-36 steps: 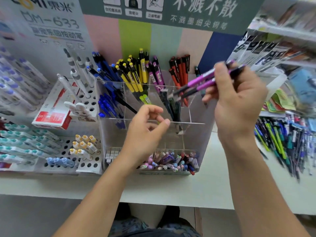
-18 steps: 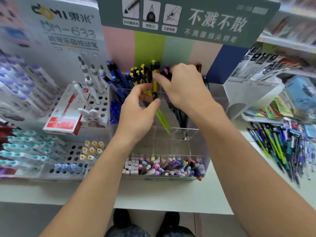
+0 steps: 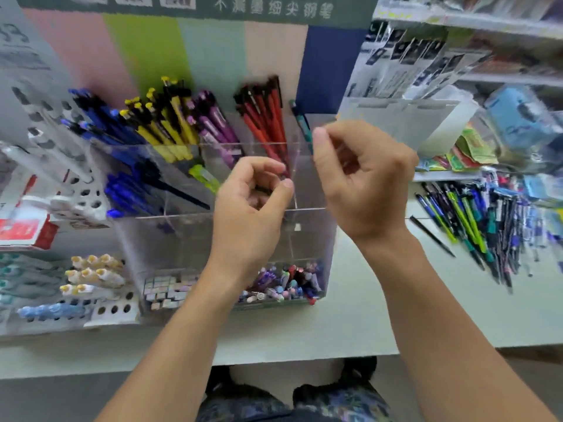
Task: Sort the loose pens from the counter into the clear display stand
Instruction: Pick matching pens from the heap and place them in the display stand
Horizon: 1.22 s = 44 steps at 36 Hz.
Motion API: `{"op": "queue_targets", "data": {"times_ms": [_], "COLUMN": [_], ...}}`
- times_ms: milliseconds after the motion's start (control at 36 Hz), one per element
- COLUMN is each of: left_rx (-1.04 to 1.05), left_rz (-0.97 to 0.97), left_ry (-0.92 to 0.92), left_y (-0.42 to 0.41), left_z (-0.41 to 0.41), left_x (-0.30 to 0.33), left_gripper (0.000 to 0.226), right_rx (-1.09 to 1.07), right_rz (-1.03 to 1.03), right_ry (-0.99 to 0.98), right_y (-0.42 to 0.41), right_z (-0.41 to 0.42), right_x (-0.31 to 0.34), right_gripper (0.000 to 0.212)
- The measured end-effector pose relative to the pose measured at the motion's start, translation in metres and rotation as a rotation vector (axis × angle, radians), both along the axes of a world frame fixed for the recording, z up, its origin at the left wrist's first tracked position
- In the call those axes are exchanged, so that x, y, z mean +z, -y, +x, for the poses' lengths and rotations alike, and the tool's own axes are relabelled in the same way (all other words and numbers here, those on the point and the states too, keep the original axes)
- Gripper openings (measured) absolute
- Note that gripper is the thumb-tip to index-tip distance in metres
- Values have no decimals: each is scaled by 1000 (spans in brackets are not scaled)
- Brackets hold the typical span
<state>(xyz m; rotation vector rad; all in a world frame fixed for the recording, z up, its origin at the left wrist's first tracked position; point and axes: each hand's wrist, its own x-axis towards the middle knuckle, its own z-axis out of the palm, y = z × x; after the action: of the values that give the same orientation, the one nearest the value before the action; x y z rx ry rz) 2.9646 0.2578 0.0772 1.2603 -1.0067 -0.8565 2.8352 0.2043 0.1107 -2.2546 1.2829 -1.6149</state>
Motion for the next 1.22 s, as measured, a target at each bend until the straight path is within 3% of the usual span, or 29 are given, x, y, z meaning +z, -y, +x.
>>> {"op": "queue_targets", "data": {"times_ms": [139,222,306,417,500,639,889,1000,1111,1222], "left_rx": [-259,-350,-326,-330,-261,-94,69,90,36,-114], "left_rz": [137,375,635,857,973,1051,1054,1072,1086,1059], "left_ry": [9,63,101,183,188,230,435,492,568,627], "left_y": [22,48,76,108,129,168,219,228,233,231], "left_z": [-122,-207,-283,-359,-392,-425,-474,-472,-464,-456], "left_x": [-21,-62,-114,-164,-181,-204,-212,-216,-222,-224], "left_gripper": [11,3,14,50,75,89,88,82,79,43], "right_rx": [-254,-407,-459,-487,-495,-455,-324,-270,-223,-231], "right_rz": [459,742,889,926,945,967,1057,1103,1096,1018], "right_ry": [157,89,-8,-203,-277,-264,-62,61,45,16], "right_y": [36,57,66,86,102,121,141,147,148,139], "right_z": [-140,-228,-305,-386,-423,-450,-448,-453,-459,-456], "right_x": [-84,-146,-183,-204,-205,-221,-256,-255,-252,-250], "right_gripper": [40,28,10,37,38,31,10,8,10,12]}}
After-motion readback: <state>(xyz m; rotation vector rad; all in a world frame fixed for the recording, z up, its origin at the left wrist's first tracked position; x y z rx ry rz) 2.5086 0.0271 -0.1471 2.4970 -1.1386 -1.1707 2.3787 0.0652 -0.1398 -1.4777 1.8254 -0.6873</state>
